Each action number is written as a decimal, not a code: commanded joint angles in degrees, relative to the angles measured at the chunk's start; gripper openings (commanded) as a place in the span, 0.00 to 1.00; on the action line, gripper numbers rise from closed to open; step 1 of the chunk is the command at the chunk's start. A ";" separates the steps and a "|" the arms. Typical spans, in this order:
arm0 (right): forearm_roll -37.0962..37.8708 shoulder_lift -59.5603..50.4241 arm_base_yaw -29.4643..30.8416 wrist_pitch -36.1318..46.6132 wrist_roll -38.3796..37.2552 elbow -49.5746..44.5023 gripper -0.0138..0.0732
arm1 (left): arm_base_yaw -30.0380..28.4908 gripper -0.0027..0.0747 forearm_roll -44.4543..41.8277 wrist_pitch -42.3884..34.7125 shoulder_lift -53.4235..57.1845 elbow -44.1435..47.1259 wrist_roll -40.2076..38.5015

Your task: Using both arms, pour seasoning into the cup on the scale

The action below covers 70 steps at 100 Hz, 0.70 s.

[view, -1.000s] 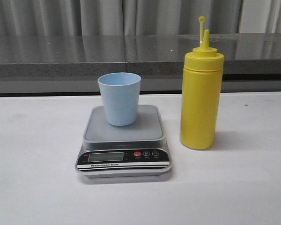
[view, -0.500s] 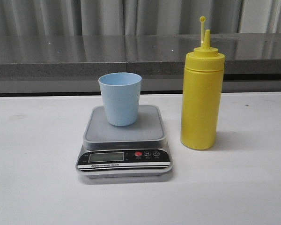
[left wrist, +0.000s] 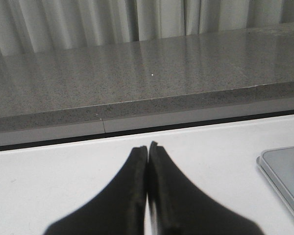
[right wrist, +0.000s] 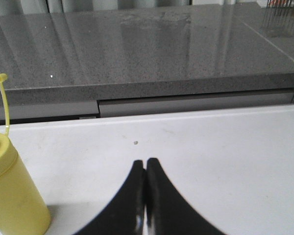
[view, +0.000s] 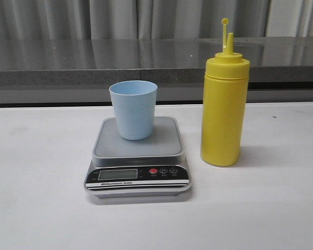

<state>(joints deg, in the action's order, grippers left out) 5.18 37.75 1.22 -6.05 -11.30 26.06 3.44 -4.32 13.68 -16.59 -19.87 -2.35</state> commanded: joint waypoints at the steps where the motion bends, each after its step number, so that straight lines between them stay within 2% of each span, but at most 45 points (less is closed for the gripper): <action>1: 0.33 4.86 -0.90 5.06 -0.20 3.53 0.02 | -0.13 0.01 0.44 -4.78 -0.36 -1.47 0.03; 16: 0.33 10.85 -5.85 6.05 -0.20 4.24 0.02 | -0.13 0.01 0.44 -4.78 -0.36 -1.47 0.03; 35: 0.95 18.14 -13.64 12.90 -0.20 3.92 0.02 | -0.13 0.01 0.44 -4.78 -0.36 -1.47 0.03; 52: 1.30 25.31 -14.67 21.96 -0.20 3.92 0.02 | -0.13 0.01 0.44 -4.78 -0.36 -1.47 0.03; 65: 1.43 29.00 -14.67 23.33 -0.20 3.92 0.03 | -0.13 0.01 0.44 -4.78 -0.36 -1.47 0.03; 70: 1.57 29.73 -14.67 23.59 -0.20 3.81 0.06 | -0.13 0.01 0.44 -4.78 -0.36 -1.47 0.03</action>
<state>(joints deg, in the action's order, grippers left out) 5.96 67.15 -13.38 11.94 -11.51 28.22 3.44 -4.32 13.59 -16.59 -19.87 -2.26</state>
